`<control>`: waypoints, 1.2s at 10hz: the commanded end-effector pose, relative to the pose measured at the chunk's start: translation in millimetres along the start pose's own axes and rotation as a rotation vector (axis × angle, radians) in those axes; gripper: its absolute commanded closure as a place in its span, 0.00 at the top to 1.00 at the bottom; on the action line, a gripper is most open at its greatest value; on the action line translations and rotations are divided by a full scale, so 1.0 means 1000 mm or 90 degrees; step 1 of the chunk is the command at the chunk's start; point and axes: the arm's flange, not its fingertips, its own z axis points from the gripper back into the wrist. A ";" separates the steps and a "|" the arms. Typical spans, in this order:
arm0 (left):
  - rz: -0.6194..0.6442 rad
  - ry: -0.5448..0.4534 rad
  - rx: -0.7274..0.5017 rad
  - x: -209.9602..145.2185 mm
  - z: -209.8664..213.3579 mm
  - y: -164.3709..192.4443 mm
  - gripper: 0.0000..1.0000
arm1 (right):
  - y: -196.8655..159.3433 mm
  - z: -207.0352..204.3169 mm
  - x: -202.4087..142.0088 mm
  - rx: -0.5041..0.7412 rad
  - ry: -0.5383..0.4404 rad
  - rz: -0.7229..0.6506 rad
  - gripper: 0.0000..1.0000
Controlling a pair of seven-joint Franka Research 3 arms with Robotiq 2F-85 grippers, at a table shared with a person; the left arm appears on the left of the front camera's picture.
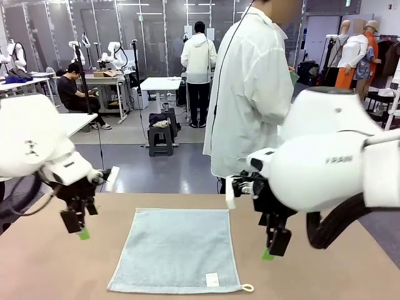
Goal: Fold the towels and place them in the basket.
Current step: When a person lays out a Towel with hook on the table, fold it in half twice.
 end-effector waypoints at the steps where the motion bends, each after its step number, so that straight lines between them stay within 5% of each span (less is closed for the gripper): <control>1: 0.002 0.043 0.005 0.023 -0.021 0.008 1.00 | -0.003 -0.016 0.020 -0.003 0.023 -0.024 1.00; 5: -0.015 0.093 -0.021 0.065 -0.071 -0.043 1.00 | 0.026 -0.057 0.038 0.010 0.061 -0.043 1.00; 12: -0.068 0.098 -0.031 0.071 -0.084 -0.086 1.00 | 0.019 -0.101 0.035 0.031 0.051 0.018 1.00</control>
